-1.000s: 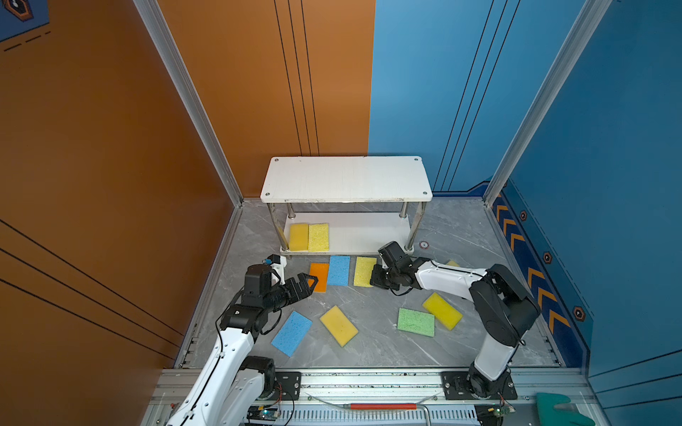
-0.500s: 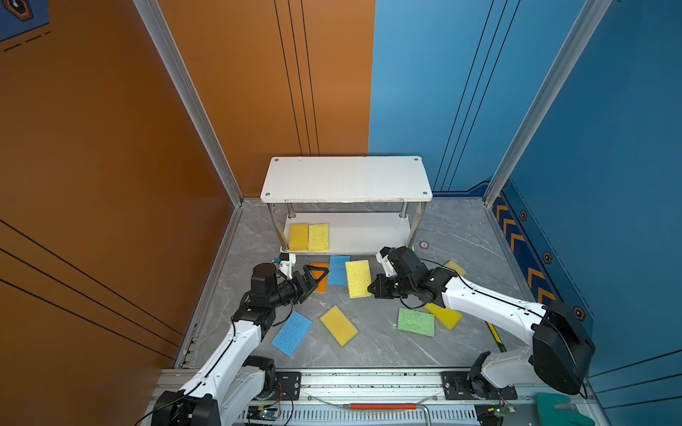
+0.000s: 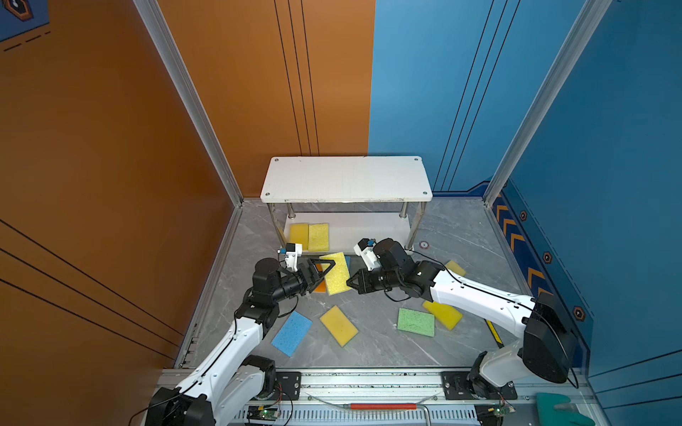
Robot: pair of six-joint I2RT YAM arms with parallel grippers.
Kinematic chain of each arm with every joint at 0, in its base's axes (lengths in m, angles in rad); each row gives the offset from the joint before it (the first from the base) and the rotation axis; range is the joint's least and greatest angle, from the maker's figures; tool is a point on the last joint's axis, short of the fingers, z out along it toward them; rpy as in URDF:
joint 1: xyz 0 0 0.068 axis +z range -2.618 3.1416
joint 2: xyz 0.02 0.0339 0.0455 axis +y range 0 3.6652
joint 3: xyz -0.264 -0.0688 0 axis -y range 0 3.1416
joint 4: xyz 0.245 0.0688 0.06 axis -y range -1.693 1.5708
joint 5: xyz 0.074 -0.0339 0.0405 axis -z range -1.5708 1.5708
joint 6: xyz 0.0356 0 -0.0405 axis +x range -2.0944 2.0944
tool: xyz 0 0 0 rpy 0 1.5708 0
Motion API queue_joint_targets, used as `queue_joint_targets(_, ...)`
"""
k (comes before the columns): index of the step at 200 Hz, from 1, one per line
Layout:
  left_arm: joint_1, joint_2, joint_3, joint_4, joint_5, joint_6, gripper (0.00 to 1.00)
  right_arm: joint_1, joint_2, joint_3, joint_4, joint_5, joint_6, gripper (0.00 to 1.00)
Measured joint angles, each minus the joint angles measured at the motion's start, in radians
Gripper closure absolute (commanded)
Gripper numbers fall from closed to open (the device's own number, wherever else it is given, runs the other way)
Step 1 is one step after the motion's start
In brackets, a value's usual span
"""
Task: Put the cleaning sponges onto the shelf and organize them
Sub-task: 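Grasp and lift the yellow cellulose sponge upright with the right gripper beside the left gripper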
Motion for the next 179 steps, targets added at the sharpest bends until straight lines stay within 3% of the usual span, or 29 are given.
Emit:
queue_joint_targets(29,-0.008,0.007,0.002,0.008,-0.004,0.01,0.78,0.005,0.005,0.0,0.0,-0.004,0.0,1.0)
queue_joint_targets(72,-0.01,0.028,0.002,0.01,-0.007,0.03,0.93,0.008,0.005,0.0,-0.001,-0.004,0.0,1.0)
queue_joint_targets(90,-0.01,0.028,0.002,0.012,-0.007,0.04,1.0,0.008,0.005,0.0,-0.001,-0.005,0.0,0.78)
queue_joint_targets(115,-0.01,0.028,0.002,0.013,-0.005,0.05,1.0,0.008,0.005,0.002,-0.003,-0.005,-0.007,0.63)
queue_joint_targets(179,-0.01,0.028,0.002,0.013,0.018,0.049,1.0,-0.008,0.005,0.011,-0.001,-0.004,-0.005,0.62)
